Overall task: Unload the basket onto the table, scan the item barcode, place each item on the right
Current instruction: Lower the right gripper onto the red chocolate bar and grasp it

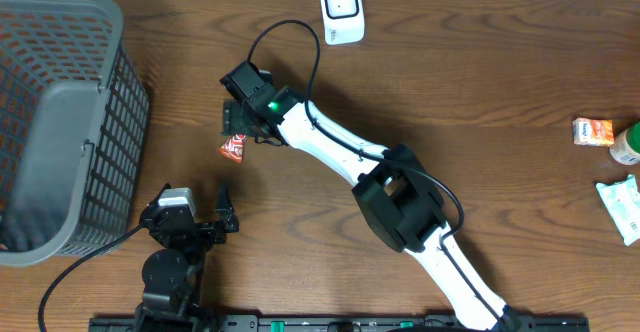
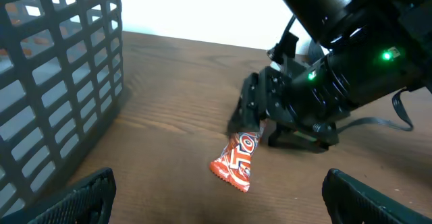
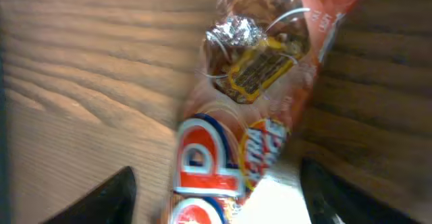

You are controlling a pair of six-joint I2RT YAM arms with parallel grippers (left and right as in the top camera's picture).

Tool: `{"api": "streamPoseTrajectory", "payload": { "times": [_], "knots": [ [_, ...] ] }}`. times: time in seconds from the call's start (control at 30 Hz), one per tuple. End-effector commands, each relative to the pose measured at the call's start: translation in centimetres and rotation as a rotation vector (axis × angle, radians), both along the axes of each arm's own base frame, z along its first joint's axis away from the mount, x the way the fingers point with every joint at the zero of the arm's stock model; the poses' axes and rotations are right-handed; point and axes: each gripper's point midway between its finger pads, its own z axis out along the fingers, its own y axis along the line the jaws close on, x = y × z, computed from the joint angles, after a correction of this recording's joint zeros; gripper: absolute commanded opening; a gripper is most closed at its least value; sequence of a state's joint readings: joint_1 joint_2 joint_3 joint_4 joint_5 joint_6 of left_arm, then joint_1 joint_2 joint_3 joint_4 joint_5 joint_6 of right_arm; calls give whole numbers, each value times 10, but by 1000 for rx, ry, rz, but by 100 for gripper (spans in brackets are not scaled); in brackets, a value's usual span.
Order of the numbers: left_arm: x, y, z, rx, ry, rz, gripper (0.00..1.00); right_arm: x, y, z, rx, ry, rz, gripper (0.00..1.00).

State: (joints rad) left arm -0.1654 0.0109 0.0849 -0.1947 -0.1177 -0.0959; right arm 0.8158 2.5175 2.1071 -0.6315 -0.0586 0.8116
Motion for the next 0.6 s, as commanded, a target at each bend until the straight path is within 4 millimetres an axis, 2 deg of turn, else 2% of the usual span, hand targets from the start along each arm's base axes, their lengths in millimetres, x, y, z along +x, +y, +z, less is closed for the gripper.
{"api": "streamPoseTrajectory", "payload": {
  "times": [0.0, 0.1, 0.23, 0.33, 0.4, 0.47, 0.57],
  "knots": [
    [-1, 1, -13, 21, 35, -2, 98, -38, -26, -89, -167, 154, 44, 58],
    [-1, 1, -13, 21, 35, -2, 98, -47, -37, -101, -213, 196, 43, 32],
    [-1, 1, -13, 21, 35, -2, 98, -54, -59, -106, -298, 232, 25, 1],
    [-1, 1, -13, 21, 35, -2, 98, -59, -78, -105, -356, 279, 22, 1],
    [-1, 1, -13, 21, 35, -2, 98, -64, -99, -100, -410, 325, 3, 1],
    [-1, 1, -13, 21, 35, -2, 98, -67, -117, -89, -455, 360, 8, 1],
    [-1, 1, -13, 21, 35, -2, 98, -72, -137, -63, -470, 419, 42, 1]
  ]
}}
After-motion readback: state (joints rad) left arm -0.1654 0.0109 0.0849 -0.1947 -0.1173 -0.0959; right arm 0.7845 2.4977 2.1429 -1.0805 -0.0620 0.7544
